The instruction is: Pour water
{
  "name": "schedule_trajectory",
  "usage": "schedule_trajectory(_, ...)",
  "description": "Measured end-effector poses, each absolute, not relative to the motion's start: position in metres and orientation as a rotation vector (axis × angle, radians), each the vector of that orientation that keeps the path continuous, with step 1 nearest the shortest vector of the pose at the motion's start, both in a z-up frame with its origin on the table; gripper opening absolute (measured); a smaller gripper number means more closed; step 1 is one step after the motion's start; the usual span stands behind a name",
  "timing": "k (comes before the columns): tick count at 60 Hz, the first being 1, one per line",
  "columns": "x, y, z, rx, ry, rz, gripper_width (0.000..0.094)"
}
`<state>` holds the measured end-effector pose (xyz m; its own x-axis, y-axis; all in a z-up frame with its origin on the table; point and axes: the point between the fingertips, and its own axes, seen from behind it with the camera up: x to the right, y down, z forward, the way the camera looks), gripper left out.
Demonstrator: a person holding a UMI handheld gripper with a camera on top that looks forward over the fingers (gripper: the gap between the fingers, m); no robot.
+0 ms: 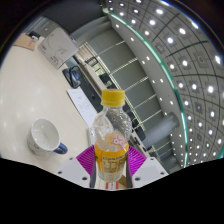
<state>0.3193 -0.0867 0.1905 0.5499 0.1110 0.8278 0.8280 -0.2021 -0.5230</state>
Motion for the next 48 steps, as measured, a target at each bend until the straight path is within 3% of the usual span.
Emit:
schedule_trajectory(10, 0.316, -0.098, 0.186, -1.801, -0.455, -0.293, 0.0416)
schedule_trajectory(18, 0.334, -0.093, 0.155, -1.874, -0.281, -0.078, 0.0417)
schedule_trajectory(38, 0.344, -0.089, 0.065, -1.978, -0.19, 0.083, 0.0419)
schedule_trajectory(48, 0.345, -0.087, 0.067, -1.929, -0.17, 0.079, 0.0453)
